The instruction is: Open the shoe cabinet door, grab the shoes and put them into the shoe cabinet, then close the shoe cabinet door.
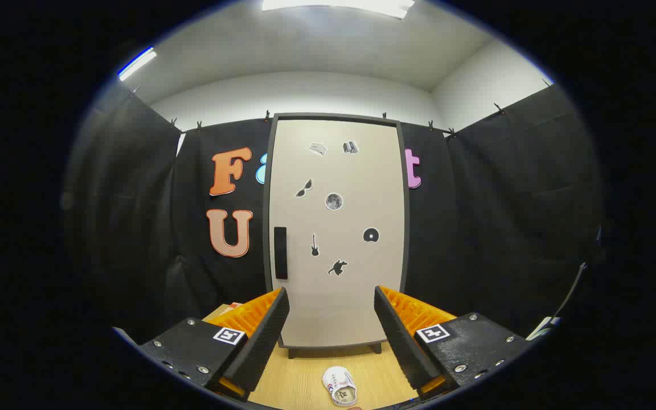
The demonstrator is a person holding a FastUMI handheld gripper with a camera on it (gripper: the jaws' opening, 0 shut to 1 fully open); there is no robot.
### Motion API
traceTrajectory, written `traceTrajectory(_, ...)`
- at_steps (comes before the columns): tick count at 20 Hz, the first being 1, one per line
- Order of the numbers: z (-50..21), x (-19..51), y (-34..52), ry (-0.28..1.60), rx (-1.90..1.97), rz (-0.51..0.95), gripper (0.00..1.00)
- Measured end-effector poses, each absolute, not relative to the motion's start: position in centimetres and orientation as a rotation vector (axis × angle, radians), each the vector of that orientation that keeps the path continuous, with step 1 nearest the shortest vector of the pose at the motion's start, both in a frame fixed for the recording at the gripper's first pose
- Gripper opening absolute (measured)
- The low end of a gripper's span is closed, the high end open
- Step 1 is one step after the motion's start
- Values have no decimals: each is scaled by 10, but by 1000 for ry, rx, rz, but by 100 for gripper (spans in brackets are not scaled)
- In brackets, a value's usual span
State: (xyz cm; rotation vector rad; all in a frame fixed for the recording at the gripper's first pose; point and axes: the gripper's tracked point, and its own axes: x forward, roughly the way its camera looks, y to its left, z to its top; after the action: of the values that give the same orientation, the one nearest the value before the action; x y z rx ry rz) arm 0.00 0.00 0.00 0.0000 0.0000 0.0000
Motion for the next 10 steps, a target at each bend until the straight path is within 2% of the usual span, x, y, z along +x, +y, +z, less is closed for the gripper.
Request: traceTrajectory(10,6,0,1,-12,17,-8,94)
